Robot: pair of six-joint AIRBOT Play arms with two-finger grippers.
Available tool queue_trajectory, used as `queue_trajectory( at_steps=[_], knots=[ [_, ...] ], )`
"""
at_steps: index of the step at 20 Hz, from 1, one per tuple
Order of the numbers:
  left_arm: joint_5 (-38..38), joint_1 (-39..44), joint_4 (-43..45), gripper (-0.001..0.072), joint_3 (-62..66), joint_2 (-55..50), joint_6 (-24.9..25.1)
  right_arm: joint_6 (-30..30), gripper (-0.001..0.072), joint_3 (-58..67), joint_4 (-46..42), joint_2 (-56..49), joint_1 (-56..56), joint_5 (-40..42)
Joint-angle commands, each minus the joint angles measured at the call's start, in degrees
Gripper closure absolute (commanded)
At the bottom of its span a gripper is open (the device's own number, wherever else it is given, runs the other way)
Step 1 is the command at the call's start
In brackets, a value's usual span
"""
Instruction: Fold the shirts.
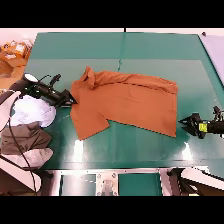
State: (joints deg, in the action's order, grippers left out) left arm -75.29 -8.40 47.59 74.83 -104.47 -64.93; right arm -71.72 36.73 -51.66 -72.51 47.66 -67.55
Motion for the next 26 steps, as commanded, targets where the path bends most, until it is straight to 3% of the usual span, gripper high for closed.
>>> queue_trajectory(
  at_steps=[1,2,3,12,13,14,15,18,19,23,26],
  knots=[
    [-0.8,-2.2,-0.7,0.0568,0.4,-0.1,1.3,-1.8,0.0272,-2.1,-1.4,0.0,0.0,-0.2],
    [-0.9,-2.2,-0.7,0.0652,0.4,0.0,2.6,-2.2,0.0240,-3.3,-1.6,0.0,0.0,-0.1],
    [-0.9,-2.0,-1.1,0.0675,0.4,-0.1,3.4,-2.3,0.0224,-4.5,-1.5,-0.1,0.0,0.2],
    [-1.8,-1.9,-5.2,0.0674,0.4,0.0,5.5,-4.4,0.0230,-11.0,-0.9,-0.2,-4.4,0.2],
    [-1.8,-1.9,-5.2,0.0675,0.4,0.0,5.5,-4.3,0.0260,-10.9,-0.2,-0.2,-5.8,1.0],
    [-1.9,-1.9,-5.2,0.0675,0.4,0.0,5.5,-4.3,0.0382,-10.7,0.3,-0.2,-6.7,1.9],
    [-2.0,-1.9,-5.2,0.0675,0.4,0.0,5.5,-4.3,0.0459,-10.3,0.9,-0.2,-7.2,2.8],
    [-2.9,-1.9,-5.2,0.0675,0.4,0.0,5.5,-3.4,0.0607,-8.1,1.2,-0.2,-7.4,4.5],
    [-3.1,-1.9,-5.2,0.0675,0.4,0.0,5.5,-2.7,0.0689,-7.3,1.3,-0.2,-7.4,4.5],
    [-3.5,-1.9,-5.4,0.0677,0.4,3.7,5.4,2.2,0.0700,-3.0,7.3,1.5,-8.4,3.0],
    [-4.0,-1.9,-6.3,0.0677,0.4,14.1,4.9,3.2,0.0700,6.6,14.6,7.5,-10.0,-1.4]
  ],
)
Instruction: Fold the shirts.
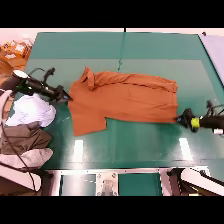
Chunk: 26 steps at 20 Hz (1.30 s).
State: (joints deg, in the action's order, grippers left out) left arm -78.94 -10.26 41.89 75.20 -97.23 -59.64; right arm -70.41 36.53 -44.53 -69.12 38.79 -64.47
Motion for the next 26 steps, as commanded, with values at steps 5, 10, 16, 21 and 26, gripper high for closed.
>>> queue_trajectory(
  at_steps=[5,10,16,21,26],
  knots=[
    [2.0,0.0,-0.7,0.0676,7.9,32.0,-1.7,-0.3,0.0701,33.5,12.7,18.4,-1.1,-7.3],
    [10.2,0.0,-1.8,0.0675,25.9,52.1,-2.1,-4.4,0.0700,59.0,12.8,28.2,-1.0,0.5],
    [13.9,0.0,-1.5,0.0675,38.0,61.4,-8.1,-11.6,0.0699,67.1,3.1,34.3,-1.0,7.3],
    [12.7,0.0,-0.1,0.0674,34.6,58.6,-11.1,-12.3,0.0699,59.8,0.2,32.6,-1.0,5.4],
    [12.2,0.0,-2.6,0.0674,19.5,48.7,-11.4,-6.1,0.0700,40.6,6.6,25.1,-4.5,6.6]
  ],
)
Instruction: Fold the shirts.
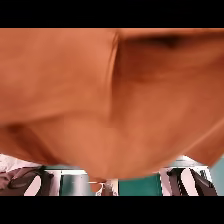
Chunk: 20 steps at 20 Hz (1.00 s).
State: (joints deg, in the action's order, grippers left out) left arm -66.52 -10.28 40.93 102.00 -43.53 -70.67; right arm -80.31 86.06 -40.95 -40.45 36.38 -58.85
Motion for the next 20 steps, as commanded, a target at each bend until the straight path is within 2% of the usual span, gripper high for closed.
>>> queue_trajectory(
  at_steps=[1,5,8,11,15,18,20],
  knots=[
    [0.0,0.0,-3.9,0.0675,-10.9,-7.9,1.4,5.5,0.0700,-12.3,3.0,-5.9,-4.3,2.5],
    [2.3,0.7,-13.0,0.0674,-24.6,-23.1,8.7,10.3,0.0700,-21.2,3.0,-20.2,-12.3,11.2],
    [8.8,5.2,-12.7,0.0675,-29.4,-35.7,13.4,10.6,0.0700,-21.4,3.1,-34.4,-14.9,16.3],
    [20.0,9.4,-13.4,0.0675,-29.5,-46.9,14.2,10.6,0.0700,-17.8,3.8,-47.1,-15.3,18.8],
    [35.3,10.0,-20.5,0.0675,-29.3,-50.9,15.0,10.5,0.0700,-7.4,7.1,-58.8,-15.3,18.7],
    [38.0,10.0,-21.6,0.0675,-25.1,-50.9,18.7,10.5,0.0700,2.0,9.6,-63.9,-15.4,18.1],
    [39.8,10.0,-21.6,0.0675,-21.9,-50.9,18.9,10.5,0.0700,7.1,9.7,-65.7,-15.6,18.1]
  ],
)
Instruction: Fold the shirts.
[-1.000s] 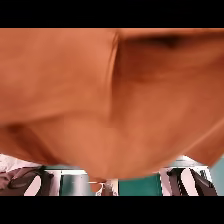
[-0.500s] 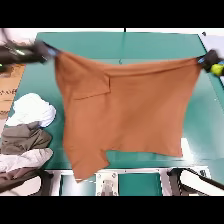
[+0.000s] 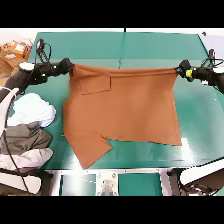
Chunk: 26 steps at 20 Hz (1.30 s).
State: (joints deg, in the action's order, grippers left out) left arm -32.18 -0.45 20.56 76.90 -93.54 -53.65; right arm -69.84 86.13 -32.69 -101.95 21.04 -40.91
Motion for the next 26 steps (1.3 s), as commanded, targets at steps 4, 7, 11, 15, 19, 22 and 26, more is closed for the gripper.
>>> queue_trajectory(
  at_steps=[4,7,11,15,19,22,26],
  knots=[
    [5.9,0.1,-1.1,0.0675,5.3,-1.0,1.9,0.0,0.0700,11.9,1.4,-5.4,-0.5,0.2],
    [2.5,0.1,0.9,0.0675,5.3,-2.4,1.6,0.0,0.0700,11.8,-0.5,-5.9,-0.7,-3.2],
    [-9.2,-0.9,18.2,0.0675,5.2,-3.6,-8.4,-6.8,0.0702,9.8,-15.1,-5.9,1.0,-13.9],
    [-17.6,-0.9,32.0,0.0675,4.4,-3.6,-16.4,-8.0,0.0703,5.4,-18.8,-5.6,3.8,-23.6],
    [-19.4,-0.7,31.8,0.0675,1.2,-3.7,-16.4,-8.0,0.0702,3.5,-19.9,-5.4,4.2,-27.5],
    [-22.8,-0.7,31.1,0.0673,1.0,-3.7,-16.6,-8.0,0.0653,3.6,-19.9,-5.3,3.4,-30.6],
    [-34.2,-0.8,30.0,0.0105,1.2,-3.6,-16.6,-9.9,0.0563,4.5,-19.9,-5.3,6.5,-42.2]
  ],
)
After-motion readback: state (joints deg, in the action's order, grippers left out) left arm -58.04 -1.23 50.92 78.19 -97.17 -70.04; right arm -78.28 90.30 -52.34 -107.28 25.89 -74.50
